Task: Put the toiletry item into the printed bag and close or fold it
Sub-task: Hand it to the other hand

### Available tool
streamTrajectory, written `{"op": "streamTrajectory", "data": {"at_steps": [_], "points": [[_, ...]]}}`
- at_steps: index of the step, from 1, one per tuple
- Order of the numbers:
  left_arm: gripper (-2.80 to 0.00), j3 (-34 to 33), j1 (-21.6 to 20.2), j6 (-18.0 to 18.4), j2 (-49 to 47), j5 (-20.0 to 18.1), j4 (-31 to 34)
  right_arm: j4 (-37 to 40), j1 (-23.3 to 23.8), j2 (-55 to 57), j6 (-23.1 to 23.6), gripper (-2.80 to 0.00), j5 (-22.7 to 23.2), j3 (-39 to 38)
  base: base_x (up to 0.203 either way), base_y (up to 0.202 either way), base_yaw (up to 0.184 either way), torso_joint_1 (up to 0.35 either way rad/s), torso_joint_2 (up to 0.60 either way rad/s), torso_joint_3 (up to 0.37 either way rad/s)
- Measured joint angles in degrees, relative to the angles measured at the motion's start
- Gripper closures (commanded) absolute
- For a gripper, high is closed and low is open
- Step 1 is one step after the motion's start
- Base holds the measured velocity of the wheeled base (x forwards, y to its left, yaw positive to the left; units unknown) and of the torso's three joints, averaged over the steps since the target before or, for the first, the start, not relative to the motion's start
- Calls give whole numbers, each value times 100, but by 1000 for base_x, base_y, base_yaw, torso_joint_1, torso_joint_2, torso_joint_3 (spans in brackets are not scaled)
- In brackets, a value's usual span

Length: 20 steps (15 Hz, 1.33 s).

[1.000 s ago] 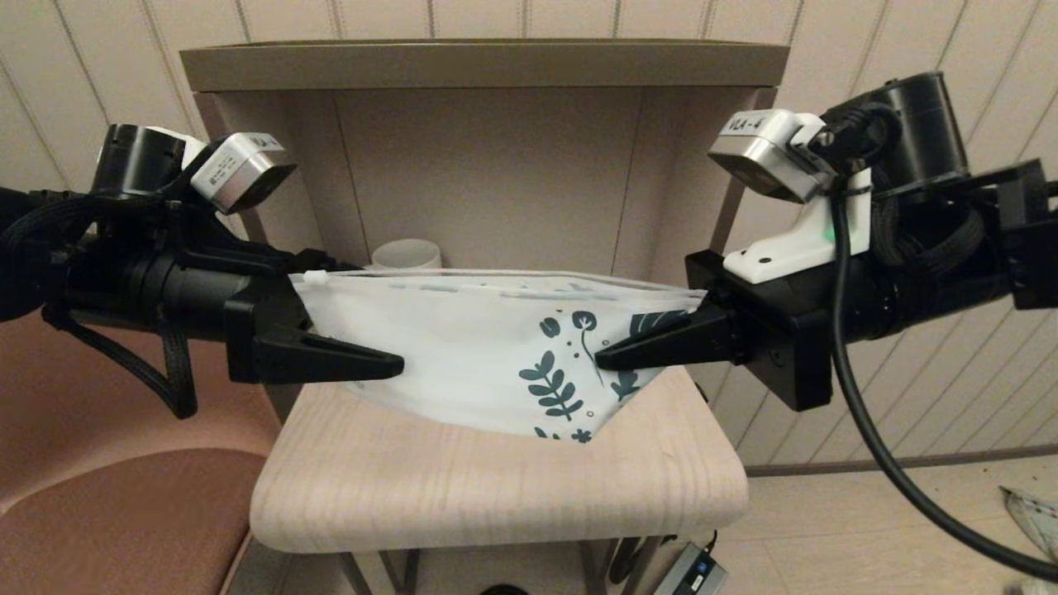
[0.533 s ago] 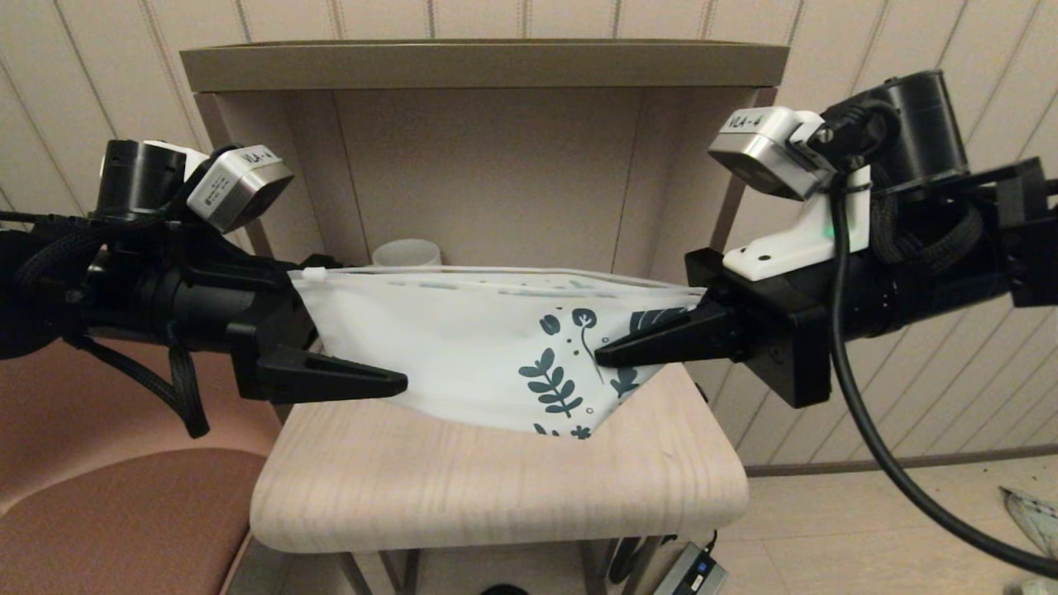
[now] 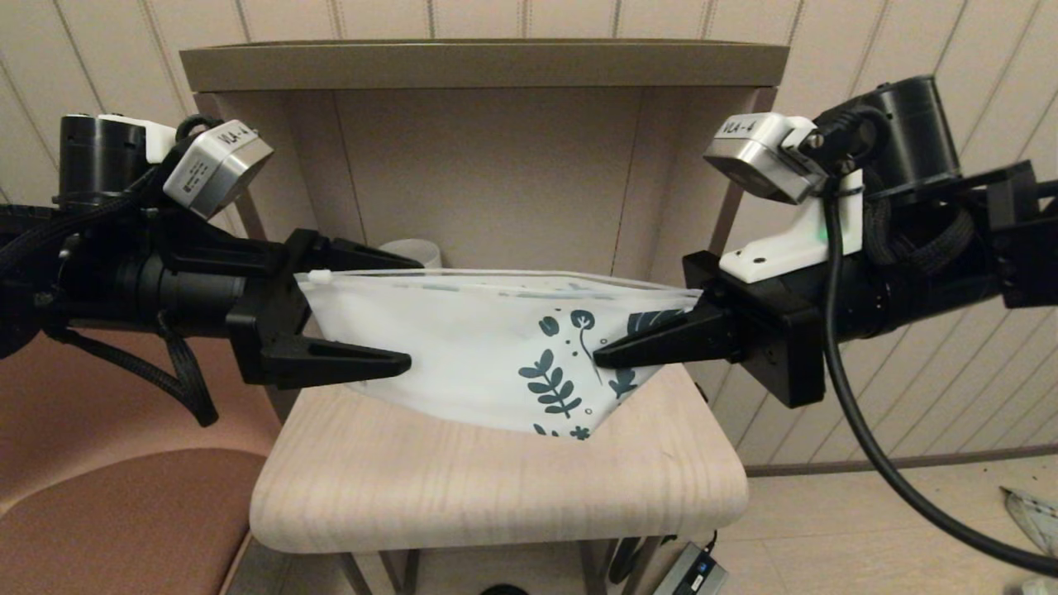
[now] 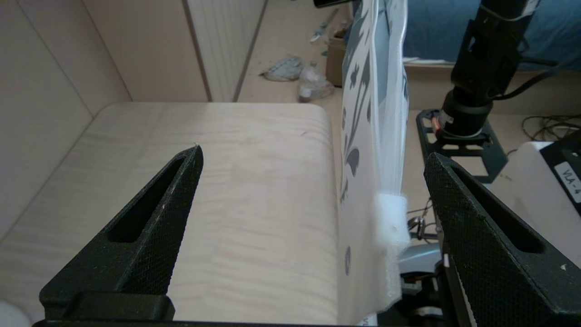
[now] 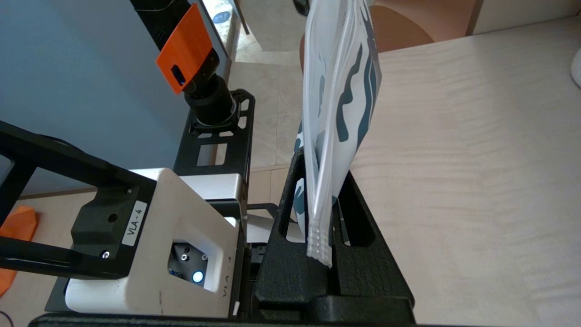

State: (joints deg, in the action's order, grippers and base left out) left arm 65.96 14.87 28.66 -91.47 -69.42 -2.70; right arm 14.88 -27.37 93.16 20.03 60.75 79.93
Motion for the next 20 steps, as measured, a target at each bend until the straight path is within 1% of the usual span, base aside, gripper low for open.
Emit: {"op": "streamTrajectory", "data": {"at_steps": [6, 7, 14, 20], "points": [[-280, -93, 6, 2, 52, 46, -6, 3, -7, -2, 2, 0, -2, 22, 0, 0, 0, 0, 0, 0], [0, -86, 9, -1, 44, 52, -6, 1, -9, 4, 4, 0, -5, 24, 0, 0, 0, 0, 0, 0], [0, -183, 191, 0, -23, 39, -6, -3, -33, 35, 12, 0, -9, 28, 0, 0, 0, 0, 0, 0], [0, -199, 227, 2, -37, -3, -11, -4, -41, 30, 22, 0, -17, -2, 0, 0, 0, 0, 0, 0]]}}
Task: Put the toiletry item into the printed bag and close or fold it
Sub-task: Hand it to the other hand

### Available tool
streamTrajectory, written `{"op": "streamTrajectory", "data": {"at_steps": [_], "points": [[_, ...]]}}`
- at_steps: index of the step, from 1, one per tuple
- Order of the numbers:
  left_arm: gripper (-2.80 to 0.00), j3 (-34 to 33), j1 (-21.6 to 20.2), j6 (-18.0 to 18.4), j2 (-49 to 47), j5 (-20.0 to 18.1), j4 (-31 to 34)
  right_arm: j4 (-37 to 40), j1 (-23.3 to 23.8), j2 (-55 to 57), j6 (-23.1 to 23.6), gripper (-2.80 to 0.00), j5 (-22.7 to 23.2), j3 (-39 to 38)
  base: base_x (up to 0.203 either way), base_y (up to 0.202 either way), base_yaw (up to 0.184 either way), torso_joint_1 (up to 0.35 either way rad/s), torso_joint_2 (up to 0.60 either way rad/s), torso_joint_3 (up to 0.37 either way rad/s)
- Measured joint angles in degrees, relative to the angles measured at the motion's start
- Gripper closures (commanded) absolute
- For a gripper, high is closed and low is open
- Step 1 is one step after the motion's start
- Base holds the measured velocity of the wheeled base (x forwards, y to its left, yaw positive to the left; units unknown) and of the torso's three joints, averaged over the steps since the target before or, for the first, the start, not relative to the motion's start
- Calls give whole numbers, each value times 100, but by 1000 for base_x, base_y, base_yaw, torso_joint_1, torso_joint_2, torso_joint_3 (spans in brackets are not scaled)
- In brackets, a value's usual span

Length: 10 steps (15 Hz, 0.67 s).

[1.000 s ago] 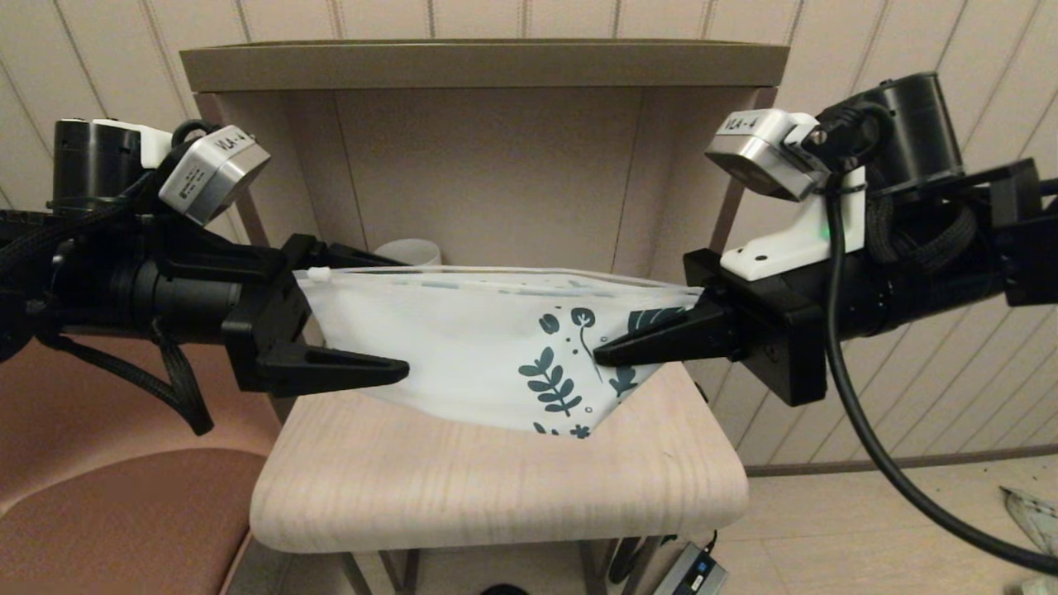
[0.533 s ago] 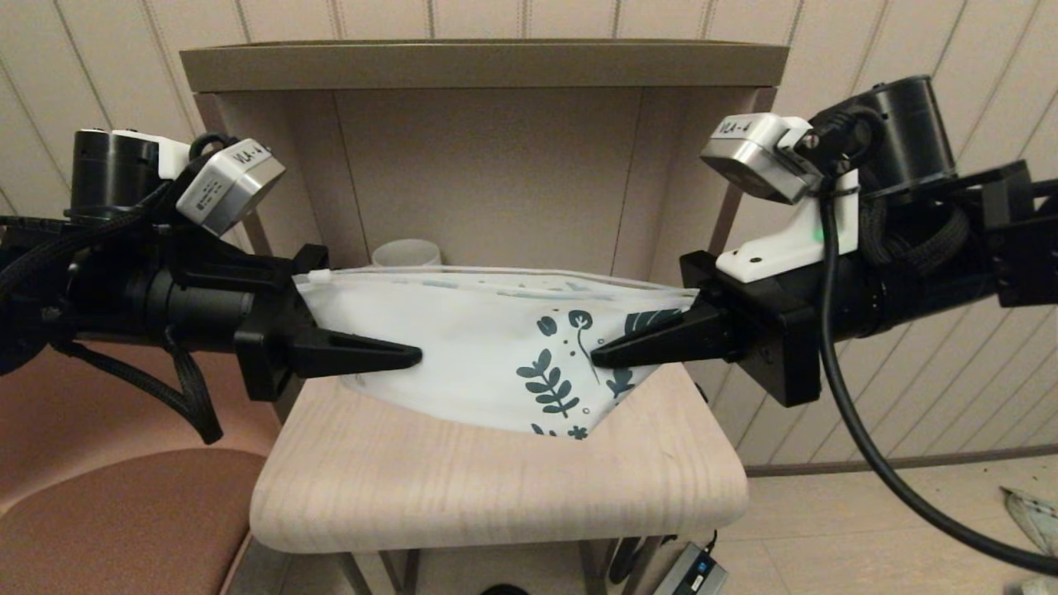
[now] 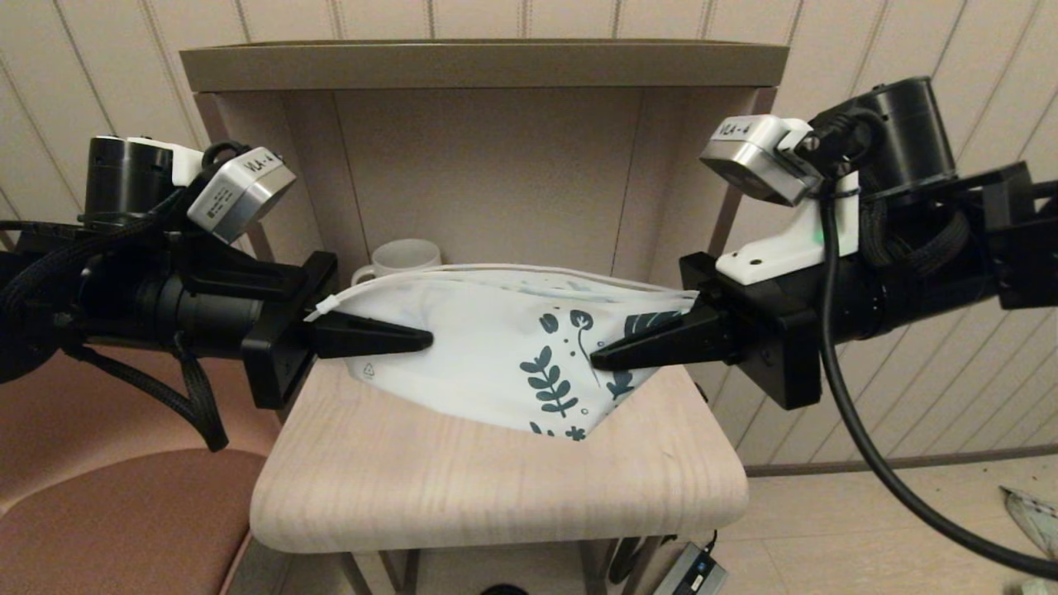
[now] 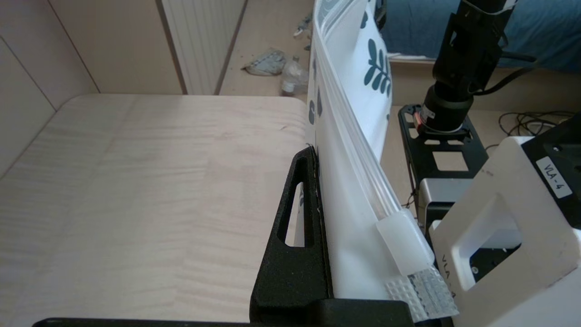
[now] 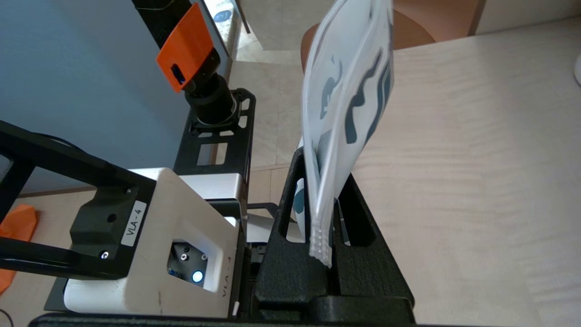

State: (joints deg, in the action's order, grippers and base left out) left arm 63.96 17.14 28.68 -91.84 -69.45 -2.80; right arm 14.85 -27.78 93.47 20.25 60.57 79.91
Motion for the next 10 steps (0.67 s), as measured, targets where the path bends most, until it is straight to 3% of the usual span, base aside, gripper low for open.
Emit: {"op": "streamTrajectory", "data": {"at_steps": [4, 7, 8, 9, 10], "points": [[0, -28, 0, -8, -5, -3, 9, 2, 59, 50, 11, 0, -108, 39, 0, 0, 0, 0, 0, 0], [0, -95, -5, -13, -11, -6, 5, 2, 44, 83, 45, 0, -638, 47, 0, 0, 0, 0, 0, 0], [0, -96, -2, -16, -16, -8, 6, 24, 19, 89, 49, -28, -762, 40, 0, 0, 0, 0, 0, 0], [0, -101, 0, -17, -16, -11, 5, 34, 8, 91, 48, -280, -783, 44, 0, 0, 0, 0, 0, 0], [0, -106, 2, -18, -16, -12, 2, 25, 2, 94, 52, -280, -796, 49, 0, 0, 0, 0, 0, 0]]}}
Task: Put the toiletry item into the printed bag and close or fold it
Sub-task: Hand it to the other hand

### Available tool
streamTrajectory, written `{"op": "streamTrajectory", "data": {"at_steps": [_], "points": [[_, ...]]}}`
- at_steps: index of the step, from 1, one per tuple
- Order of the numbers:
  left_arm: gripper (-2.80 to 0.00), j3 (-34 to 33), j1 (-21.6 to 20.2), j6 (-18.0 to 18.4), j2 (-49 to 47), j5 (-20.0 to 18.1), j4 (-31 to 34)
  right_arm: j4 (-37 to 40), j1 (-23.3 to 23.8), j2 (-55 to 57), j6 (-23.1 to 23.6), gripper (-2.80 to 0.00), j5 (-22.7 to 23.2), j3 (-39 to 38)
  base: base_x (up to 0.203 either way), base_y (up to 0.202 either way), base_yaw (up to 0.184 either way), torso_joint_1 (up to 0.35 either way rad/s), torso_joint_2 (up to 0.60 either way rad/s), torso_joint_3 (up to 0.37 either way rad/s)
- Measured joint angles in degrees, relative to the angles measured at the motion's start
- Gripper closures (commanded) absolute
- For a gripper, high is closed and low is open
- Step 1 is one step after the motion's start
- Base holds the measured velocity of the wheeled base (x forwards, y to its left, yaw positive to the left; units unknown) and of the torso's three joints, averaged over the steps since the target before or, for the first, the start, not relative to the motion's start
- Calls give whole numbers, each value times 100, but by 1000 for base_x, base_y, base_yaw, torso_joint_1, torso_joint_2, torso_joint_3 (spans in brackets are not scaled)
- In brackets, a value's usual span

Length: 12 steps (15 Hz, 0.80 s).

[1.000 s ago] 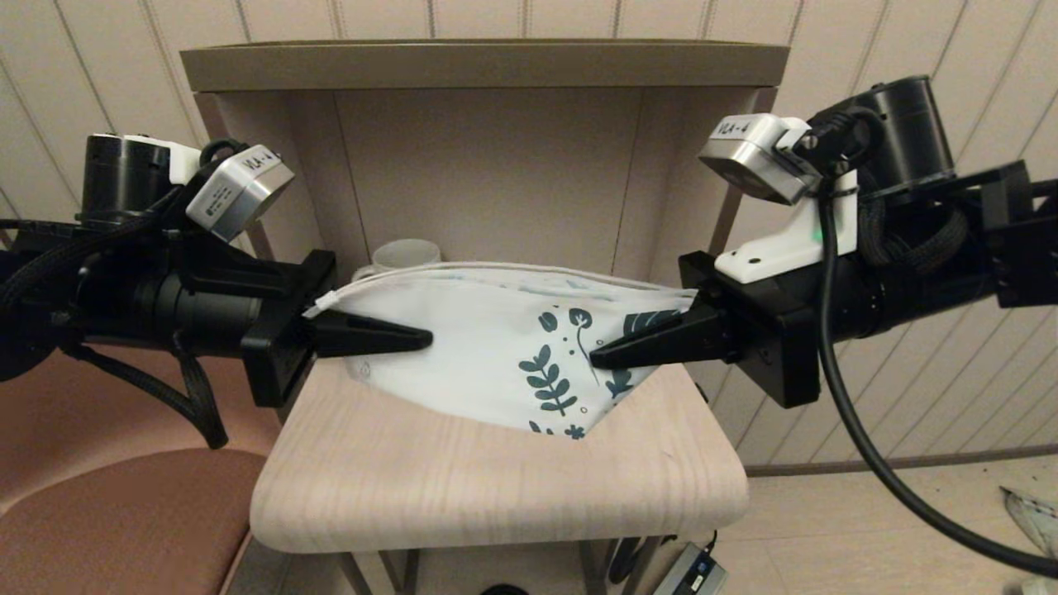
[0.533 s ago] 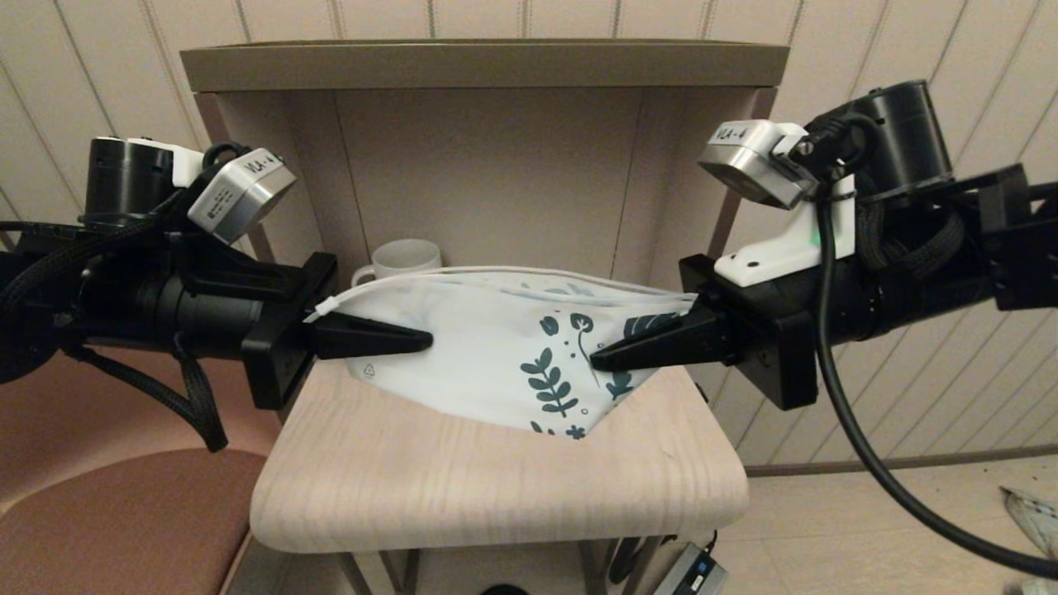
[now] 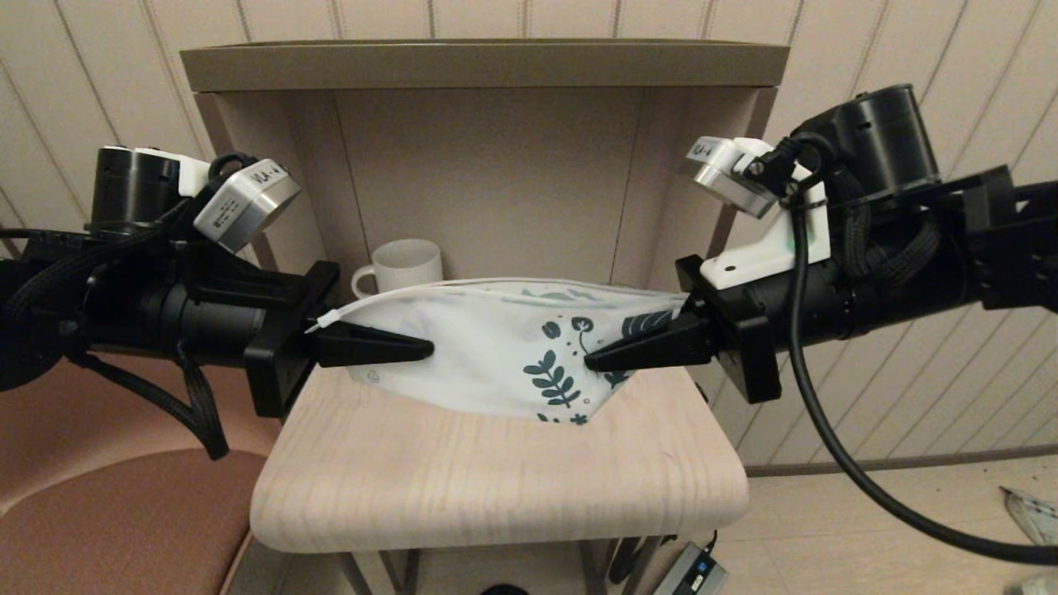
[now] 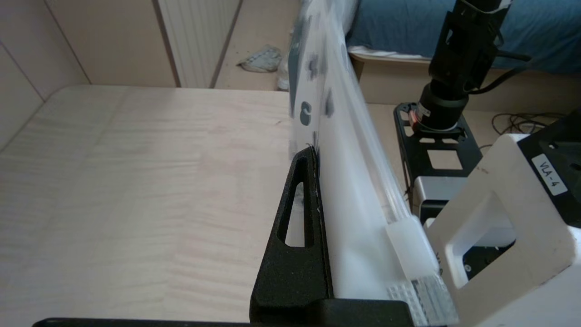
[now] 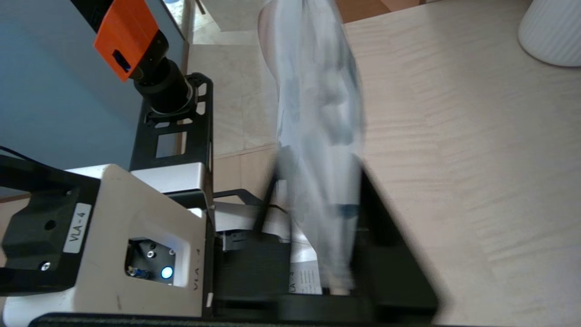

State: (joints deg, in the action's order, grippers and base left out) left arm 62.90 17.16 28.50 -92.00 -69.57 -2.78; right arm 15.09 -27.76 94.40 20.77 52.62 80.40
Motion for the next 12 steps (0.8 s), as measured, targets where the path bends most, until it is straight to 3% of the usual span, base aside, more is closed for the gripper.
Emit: {"op": "streamTrajectory", "data": {"at_steps": [1, 2, 12], "points": [[0, -4, 0, -1, -9, 1, 2, -7, -2, 0, 9, -185, -6, -9, 0, 0, 0, 0, 0, 0], [0, -6, -2, -1, -18, 6, 0, -3, -5, 0, 11, 0, -6, -9, 0, 0, 0, 0, 0, 0], [0, 79, 0, 10, -293, 4, -6, 21, 196, -207, -7, 0, 13, 64, 0, 0, 0, 0, 0, 0]]}}
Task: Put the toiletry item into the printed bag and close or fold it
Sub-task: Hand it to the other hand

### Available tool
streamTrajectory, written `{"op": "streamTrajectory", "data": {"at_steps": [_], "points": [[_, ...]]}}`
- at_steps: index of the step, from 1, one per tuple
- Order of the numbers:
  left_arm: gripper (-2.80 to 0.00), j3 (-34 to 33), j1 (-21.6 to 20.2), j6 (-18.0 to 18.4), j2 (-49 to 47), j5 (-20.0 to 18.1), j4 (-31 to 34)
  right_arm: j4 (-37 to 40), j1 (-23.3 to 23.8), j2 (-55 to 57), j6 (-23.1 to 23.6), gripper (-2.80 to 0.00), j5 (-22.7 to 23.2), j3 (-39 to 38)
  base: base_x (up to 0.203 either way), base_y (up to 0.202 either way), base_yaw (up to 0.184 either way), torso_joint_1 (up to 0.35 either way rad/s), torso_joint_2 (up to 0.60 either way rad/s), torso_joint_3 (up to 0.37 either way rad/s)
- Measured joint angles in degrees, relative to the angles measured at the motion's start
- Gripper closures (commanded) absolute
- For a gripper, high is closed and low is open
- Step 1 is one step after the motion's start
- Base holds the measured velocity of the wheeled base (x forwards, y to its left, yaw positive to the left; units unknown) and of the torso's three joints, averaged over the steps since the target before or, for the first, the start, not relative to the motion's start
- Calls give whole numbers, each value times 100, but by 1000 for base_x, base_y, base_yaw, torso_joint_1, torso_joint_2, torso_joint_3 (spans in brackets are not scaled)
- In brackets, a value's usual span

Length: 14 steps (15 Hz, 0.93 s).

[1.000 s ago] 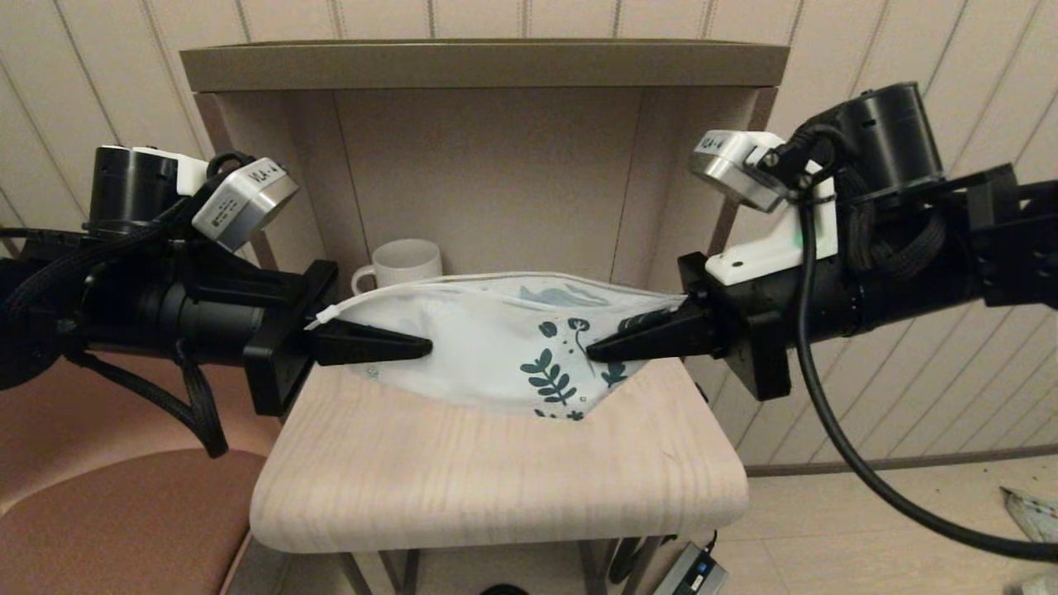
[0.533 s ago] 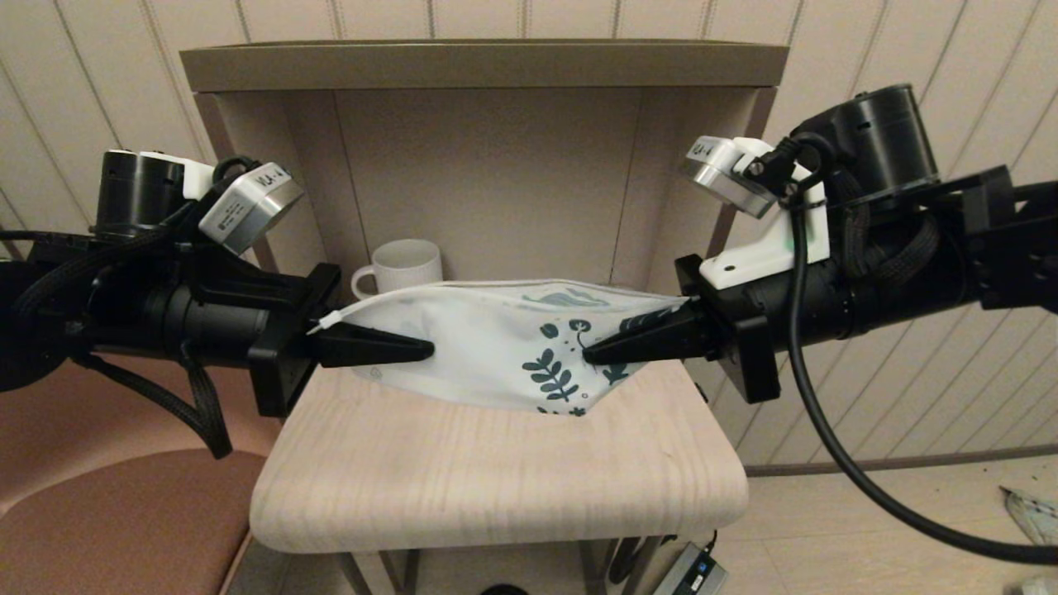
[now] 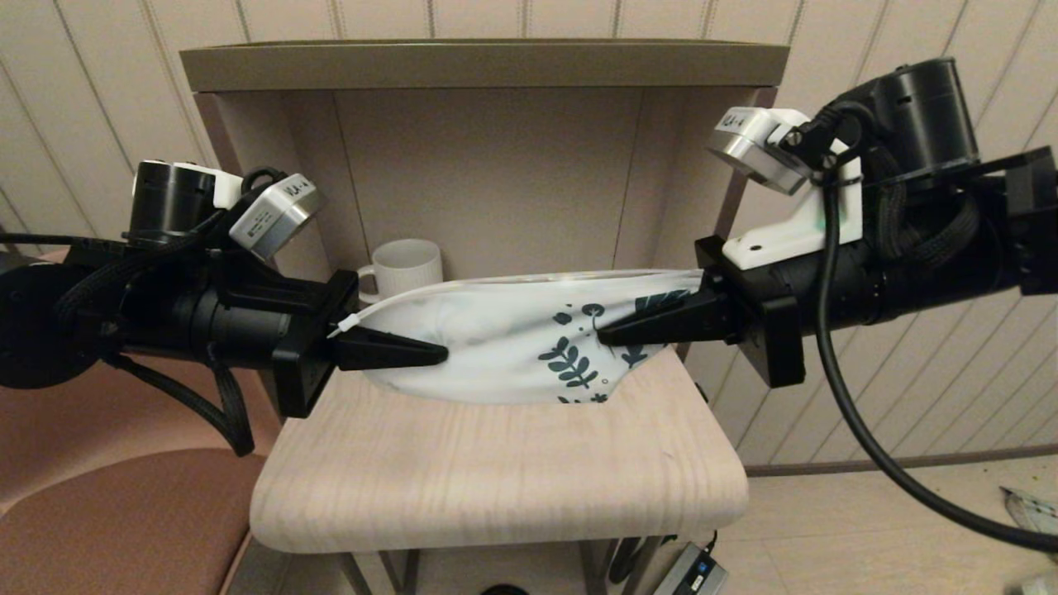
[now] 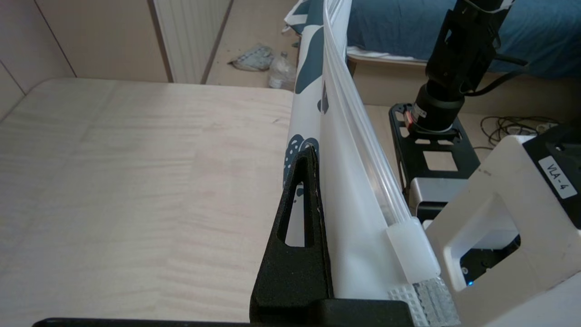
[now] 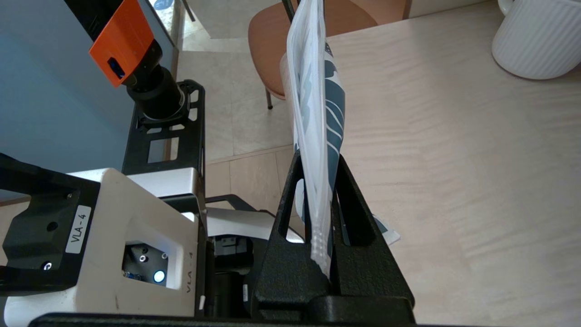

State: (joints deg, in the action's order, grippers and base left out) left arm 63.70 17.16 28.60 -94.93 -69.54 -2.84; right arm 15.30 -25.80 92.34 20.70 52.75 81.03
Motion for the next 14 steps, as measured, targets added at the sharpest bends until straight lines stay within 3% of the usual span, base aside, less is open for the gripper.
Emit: {"op": "streamTrajectory", "data": {"at_steps": [6, 7, 8, 14], "points": [[0, -22, -5, 6, -2, 9, 12, -28, -38, 3, 129, 0, 2, -169, 0, 0, 0, 0, 0, 0], [0, -22, -5, 4, -2, 9, 10, -9, -44, 8, 132, -87, -2, -173, 0, 0, 0, 0, 0, 0], [0, -22, -8, 5, -5, 16, 17, -13, -46, 14, 144, -280, -21, -186, 0, 0, 0, 0, 0, 0], [0, -27, 2, 4, -23, 9, 9, -37, -50, 19, 154, -280, -43, -208, 0, 0, 0, 0, 0, 0]]}}
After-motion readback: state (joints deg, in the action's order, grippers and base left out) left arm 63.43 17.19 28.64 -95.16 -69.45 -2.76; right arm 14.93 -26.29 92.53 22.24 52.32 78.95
